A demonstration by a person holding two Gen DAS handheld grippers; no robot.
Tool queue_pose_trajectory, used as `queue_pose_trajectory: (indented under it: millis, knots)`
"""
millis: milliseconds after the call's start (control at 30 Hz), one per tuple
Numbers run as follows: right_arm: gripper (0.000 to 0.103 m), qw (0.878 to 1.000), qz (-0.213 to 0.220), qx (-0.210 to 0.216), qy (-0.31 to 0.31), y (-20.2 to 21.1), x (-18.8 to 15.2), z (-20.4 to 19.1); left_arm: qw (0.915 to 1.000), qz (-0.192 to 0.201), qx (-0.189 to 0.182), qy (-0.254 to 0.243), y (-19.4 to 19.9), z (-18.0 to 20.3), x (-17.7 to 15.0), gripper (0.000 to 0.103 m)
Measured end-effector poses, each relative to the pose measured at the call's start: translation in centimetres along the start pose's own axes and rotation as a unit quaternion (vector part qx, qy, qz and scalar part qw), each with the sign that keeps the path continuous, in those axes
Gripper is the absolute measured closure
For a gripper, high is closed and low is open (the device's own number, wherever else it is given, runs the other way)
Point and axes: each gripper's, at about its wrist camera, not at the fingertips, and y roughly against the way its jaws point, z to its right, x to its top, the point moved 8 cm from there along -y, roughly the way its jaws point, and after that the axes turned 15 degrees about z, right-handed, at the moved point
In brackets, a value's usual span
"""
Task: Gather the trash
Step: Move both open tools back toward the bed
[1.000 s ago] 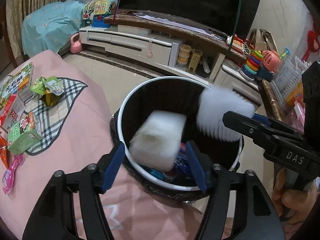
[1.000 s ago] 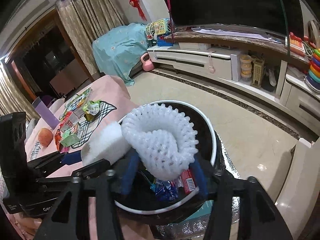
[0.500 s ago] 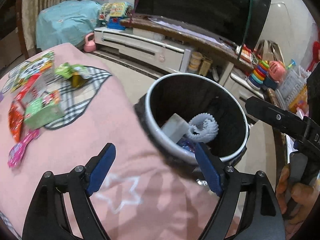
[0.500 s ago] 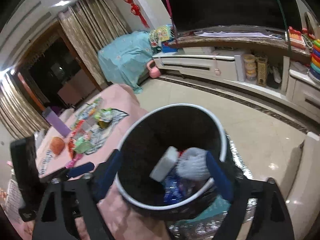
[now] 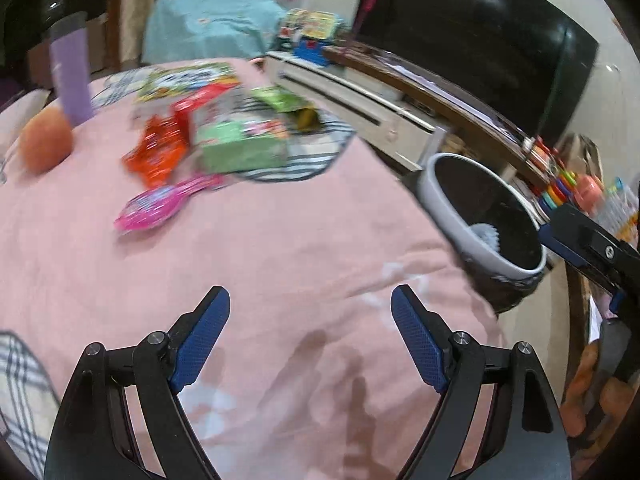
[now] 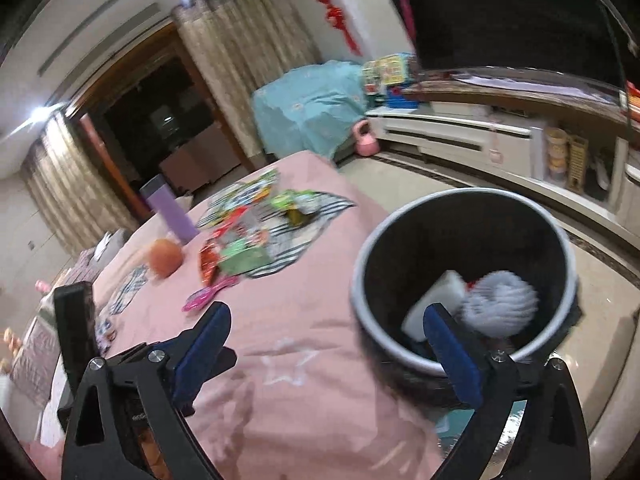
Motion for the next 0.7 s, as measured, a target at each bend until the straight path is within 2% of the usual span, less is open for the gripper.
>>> queue_pose_trajectory:
  millis: [200,400,700]
  knots:
    - [0.005,0.999,-0.021,0.024,0.010,-1.8,-1.8,-3.0,0.9994,0.002,0.029,0.019,1.1,-4.6,-0.5,0.018]
    - [0.005,0.997,-0.047,0.053,0.040,-4.5,-3.3,-5.4,0.9991,-0.001,0.038,0.020,1.4,-7.3,-0.6,0.018]
    - [0.005,0.990,-0.090,0.075,0.082,-8.9,-4.4,-7.7,0.9985,-0.012,0.051,0.018,0.5,-10.5,-0.4,0.018]
